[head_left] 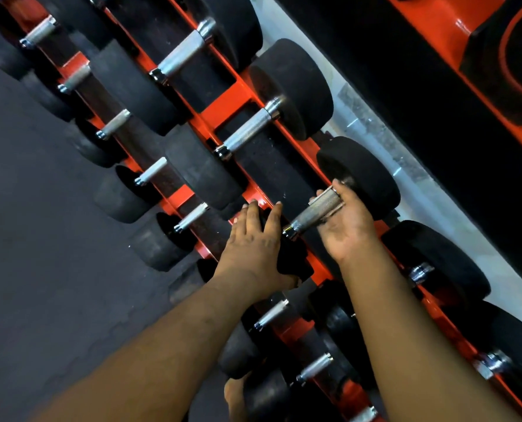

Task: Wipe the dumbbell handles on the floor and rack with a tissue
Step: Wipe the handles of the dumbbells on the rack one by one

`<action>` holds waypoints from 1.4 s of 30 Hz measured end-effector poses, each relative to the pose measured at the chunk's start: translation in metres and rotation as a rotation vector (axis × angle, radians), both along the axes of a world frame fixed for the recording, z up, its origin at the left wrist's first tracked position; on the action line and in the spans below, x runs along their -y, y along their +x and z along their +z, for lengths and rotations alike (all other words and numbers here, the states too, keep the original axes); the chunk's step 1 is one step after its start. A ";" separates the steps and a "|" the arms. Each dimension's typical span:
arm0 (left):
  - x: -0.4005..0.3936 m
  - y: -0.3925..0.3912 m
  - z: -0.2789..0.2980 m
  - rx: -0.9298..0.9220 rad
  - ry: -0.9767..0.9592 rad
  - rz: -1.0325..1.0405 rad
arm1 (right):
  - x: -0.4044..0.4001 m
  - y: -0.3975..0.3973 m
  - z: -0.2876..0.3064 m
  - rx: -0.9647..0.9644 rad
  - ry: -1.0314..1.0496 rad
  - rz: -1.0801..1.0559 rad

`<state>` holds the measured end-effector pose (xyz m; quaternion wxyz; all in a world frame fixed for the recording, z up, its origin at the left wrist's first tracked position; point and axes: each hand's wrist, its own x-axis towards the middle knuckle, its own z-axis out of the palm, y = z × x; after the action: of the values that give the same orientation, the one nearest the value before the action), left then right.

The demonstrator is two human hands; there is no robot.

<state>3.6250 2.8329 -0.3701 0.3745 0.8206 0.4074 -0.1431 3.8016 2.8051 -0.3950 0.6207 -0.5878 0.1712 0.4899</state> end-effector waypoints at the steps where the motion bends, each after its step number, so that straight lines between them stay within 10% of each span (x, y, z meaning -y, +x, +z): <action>1: 0.000 0.000 0.000 0.004 0.002 0.002 | 0.005 0.000 0.001 -0.001 0.000 0.006; 42: 0.002 -0.001 -0.006 0.029 0.021 0.016 | 0.045 -0.048 -0.008 0.153 -0.169 0.320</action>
<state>3.6242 2.8313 -0.3759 0.3728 0.8232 0.4100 -0.1236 3.7536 2.7601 -0.4029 0.4947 -0.6928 0.0685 0.5201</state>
